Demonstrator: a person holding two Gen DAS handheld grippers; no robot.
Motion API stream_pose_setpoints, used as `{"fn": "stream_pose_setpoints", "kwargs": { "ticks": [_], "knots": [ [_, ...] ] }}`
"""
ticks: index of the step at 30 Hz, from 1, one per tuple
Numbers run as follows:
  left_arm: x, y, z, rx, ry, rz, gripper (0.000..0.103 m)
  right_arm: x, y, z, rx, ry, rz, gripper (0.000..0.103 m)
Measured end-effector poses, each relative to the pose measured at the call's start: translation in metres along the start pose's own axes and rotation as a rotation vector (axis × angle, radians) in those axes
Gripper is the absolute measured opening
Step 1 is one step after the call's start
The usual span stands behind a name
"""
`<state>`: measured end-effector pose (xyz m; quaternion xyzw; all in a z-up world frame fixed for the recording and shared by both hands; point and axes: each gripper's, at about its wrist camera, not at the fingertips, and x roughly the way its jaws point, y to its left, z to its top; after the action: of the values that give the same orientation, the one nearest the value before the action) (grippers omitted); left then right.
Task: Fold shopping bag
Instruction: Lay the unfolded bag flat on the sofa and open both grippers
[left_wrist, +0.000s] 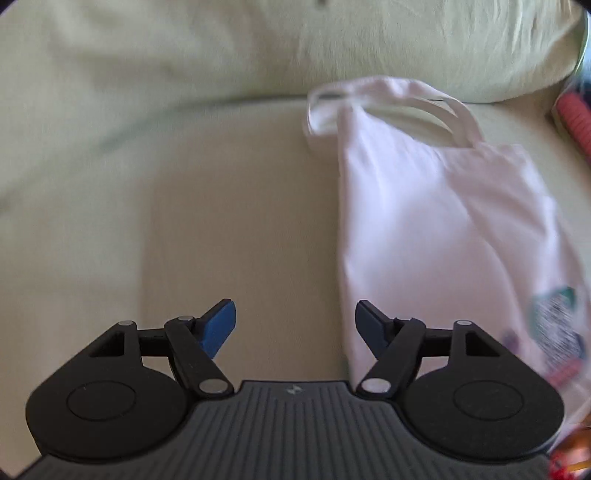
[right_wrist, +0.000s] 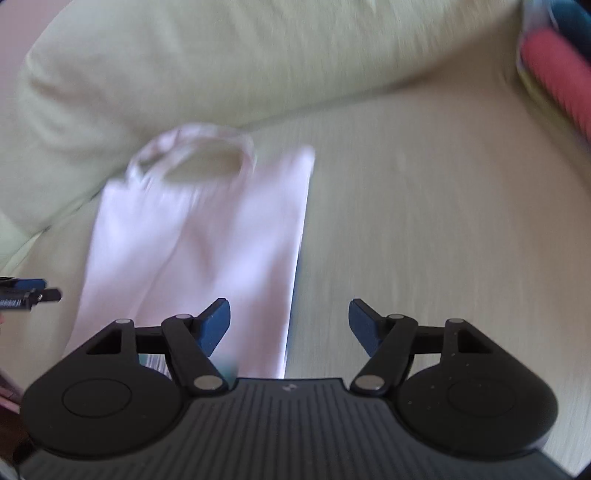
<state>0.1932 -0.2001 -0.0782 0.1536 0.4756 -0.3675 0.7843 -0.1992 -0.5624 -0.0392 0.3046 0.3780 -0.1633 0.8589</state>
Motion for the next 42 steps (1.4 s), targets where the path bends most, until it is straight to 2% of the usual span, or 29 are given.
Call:
{"fn": "stream_pose_setpoints", "kwargs": {
  "ticks": [3, 5, 8, 9, 10, 11, 12, 13, 14, 16, 17, 18, 20, 23, 25, 26, 29, 30, 32, 33, 34, 35, 38, 40, 42],
  "knots": [
    [-0.02, 0.001, -0.046, -0.107, 0.023, -0.072, 0.073, -0.019, 0.004, -0.055, 0.088, 0.063, 0.031, 0.068],
    [-0.022, 0.001, -0.072, -0.197, 0.028, -0.142, 0.073, -0.026, 0.004, -0.082, 0.156, 0.064, 0.08, 0.068],
    [-0.01, 0.005, -0.083, -0.333, 0.023, -0.24, 0.073, -0.026, 0.005, -0.097, 0.211, 0.008, 0.087, 0.069],
    [-0.009, 0.003, -0.086, -0.364, 0.023, -0.243, 0.07, -0.024, 0.006, -0.098, 0.225, -0.007, 0.088, 0.07],
    [-0.005, 0.001, -0.088, -0.396, 0.025, -0.254, 0.061, -0.021, 0.008, -0.099, 0.238, -0.017, 0.106, 0.068],
    [0.002, 0.002, -0.094, -0.461, 0.022, -0.293, 0.06, -0.018, 0.01, -0.098, 0.25, -0.021, 0.141, 0.06],
    [0.003, -0.002, -0.098, -0.474, 0.011, -0.288, 0.049, -0.011, 0.012, -0.097, 0.268, -0.012, 0.167, 0.025],
    [0.004, -0.005, -0.1, -0.457, -0.008, -0.287, 0.025, -0.001, 0.015, -0.096, 0.287, 0.01, 0.179, 0.006],
    [-0.003, -0.006, -0.101, -0.45, -0.033, -0.296, 0.015, 0.004, 0.02, -0.096, 0.289, 0.017, 0.167, 0.006],
    [-0.015, -0.008, -0.103, -0.435, -0.084, -0.314, 0.015, -0.001, 0.035, -0.099, 0.226, -0.021, 0.118, 0.005],
    [-0.023, -0.006, -0.103, -0.419, -0.103, -0.309, 0.015, -0.01, 0.041, -0.099, 0.211, -0.05, 0.138, 0.005],
    [-0.044, -0.012, -0.101, -0.33, -0.178, -0.266, 0.015, -0.021, 0.045, -0.098, 0.208, -0.082, 0.177, 0.005],
    [-0.058, -0.014, -0.102, -0.279, -0.202, -0.245, 0.015, -0.039, 0.049, -0.097, 0.204, -0.121, 0.213, 0.004],
    [-0.052, -0.009, -0.113, -0.292, -0.122, -0.258, 0.02, -0.034, 0.041, -0.104, 0.25, -0.064, 0.148, 0.003],
    [-0.029, -0.012, -0.127, -0.3, -0.018, -0.19, 0.025, -0.016, 0.031, -0.116, 0.31, 0.001, 0.076, 0.003],
    [-0.027, -0.012, -0.129, -0.305, -0.01, -0.176, 0.025, -0.011, 0.029, -0.12, 0.322, 0.009, 0.053, 0.004],
    [-0.029, -0.006, -0.137, -0.328, 0.016, -0.051, 0.019, -0.01, 0.032, -0.124, 0.299, -0.005, 0.026, 0.004],
    [-0.033, -0.005, -0.138, -0.318, 0.012, -0.003, 0.019, -0.012, 0.033, -0.122, 0.285, -0.005, 0.012, 0.009],
    [-0.049, -0.003, -0.139, -0.303, -0.027, 0.038, 0.017, -0.018, 0.034, -0.12, 0.264, -0.009, -0.013, 0.016],
    [-0.057, -0.002, -0.139, -0.295, -0.047, 0.058, 0.016, -0.023, 0.032, -0.12, 0.265, -0.025, -0.018, 0.024],
    [-0.064, -0.003, -0.138, -0.288, -0.071, 0.041, 0.016, -0.028, 0.03, -0.121, 0.268, -0.047, -0.02, 0.029],
    [-0.073, -0.012, -0.135, -0.257, -0.112, 0.004, 0.016, -0.031, 0.028, -0.122, 0.273, -0.06, -0.016, 0.03],
    [-0.074, -0.04, -0.125, -0.16, -0.159, -0.021, 0.018, -0.03, 0.023, -0.125, 0.283, -0.087, 0.012, 0.029],
    [-0.061, -0.062, -0.113, -0.095, -0.137, -0.005, 0.018, -0.023, 0.031, -0.125, 0.227, -0.067, -0.041, 0.012],
    [-0.038, -0.077, -0.109, -0.043, -0.063, 0.081, 0.02, -0.018, 0.039, -0.126, 0.173, -0.057, -0.111, 0.012]
  ]
}}
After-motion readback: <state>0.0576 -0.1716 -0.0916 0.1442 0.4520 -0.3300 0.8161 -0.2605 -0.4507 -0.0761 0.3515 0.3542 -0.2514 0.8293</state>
